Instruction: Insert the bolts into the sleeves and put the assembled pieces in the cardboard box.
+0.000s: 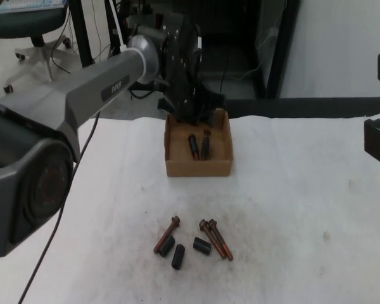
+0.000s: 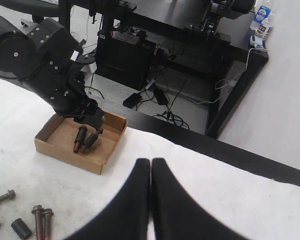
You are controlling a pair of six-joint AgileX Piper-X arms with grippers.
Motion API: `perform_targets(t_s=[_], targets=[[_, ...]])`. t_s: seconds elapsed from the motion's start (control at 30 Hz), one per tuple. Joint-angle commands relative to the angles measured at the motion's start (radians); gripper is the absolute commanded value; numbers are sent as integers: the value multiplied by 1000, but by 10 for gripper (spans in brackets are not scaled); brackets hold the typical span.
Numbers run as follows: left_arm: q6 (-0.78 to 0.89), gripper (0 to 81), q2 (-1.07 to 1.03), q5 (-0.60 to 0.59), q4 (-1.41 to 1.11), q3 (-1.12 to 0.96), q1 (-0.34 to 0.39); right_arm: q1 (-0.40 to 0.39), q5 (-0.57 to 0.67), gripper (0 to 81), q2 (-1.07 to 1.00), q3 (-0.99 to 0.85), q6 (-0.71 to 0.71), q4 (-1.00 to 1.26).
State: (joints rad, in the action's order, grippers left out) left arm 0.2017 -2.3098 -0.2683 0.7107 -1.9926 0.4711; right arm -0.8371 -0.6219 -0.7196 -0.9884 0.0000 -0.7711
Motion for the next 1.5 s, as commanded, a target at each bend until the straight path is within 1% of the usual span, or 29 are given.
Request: perform_targets(t_s=[0.0,0.03,0.1,0.13,0.2,0.23,0.3,0.37,0.43,0.47,0.57,0.63,0.7,0.73,0.8,0.87,1.0,1.07,1.13,1.23,1.3,1.47], targets=[[1,407,69,-2,-9,-15,-3,1,-9,6,10,-3,8,4],[1,368,88,-2,-6,-15,-3,1,-9,6,10,-3,8,4],[1,263,132,-2,16,-15,-4,1,-9,6,10,-3,8,4],[-3,191,160,-2,35,-15,-4,1,-9,6,10,-3,5,1],[-64,35,219,-2,82,-15,-4,1,-7,6,10,-3,-6,-17],[-107,0,254,6,115,-15,-4,1,-4,6,10,-3,-27,-30],[-237,2,322,79,212,-15,-4,1,16,6,-5,-3,-60,-72],[-362,2,376,206,325,-15,-4,1,50,6,-37,-3,-61,-108],[-430,2,431,333,436,-4,-4,1,97,6,-73,-3,-58,-118],[-432,2,462,362,483,14,-4,1,114,6,-96,-3,-51,-113],[-382,2,555,357,536,102,-4,1,140,6,-175,-3,-34,-76],[-325,2,637,352,534,207,6,1,153,6,-237,-3,-34,-53],[-287,2,722,349,508,326,16,1,165,6,-294,-3,-34,-46],[-268,2,777,349,485,418,24,5,170,6,-323,-3,-34,-44],[-251,2,881,349,429,573,39,19,214,6,-371,-3,-29,-34],[-202,2,1010,339,355,757,56,48,267,6,-416,-3,-13,-12],[-82,2,1267,268,158,1080,70,127,379,6,-482,-3,-7,85],[-10,2,1396,263,51,1233,70,174,434,6,-514,-3,-7,132],[24,2,1495,263,-53,1356,70,214,491,6,-545,-3,-7,169],[28,2,1590,211,-148,1470,70,268,606,6,-606,-3,-7,208],[28,2,1614,170,-153,1510,70,285,647,4,-650,-3,-7,219],[27,2,1590,150,-123,1535,70,294,658,2,-776,-5,-7,244]])
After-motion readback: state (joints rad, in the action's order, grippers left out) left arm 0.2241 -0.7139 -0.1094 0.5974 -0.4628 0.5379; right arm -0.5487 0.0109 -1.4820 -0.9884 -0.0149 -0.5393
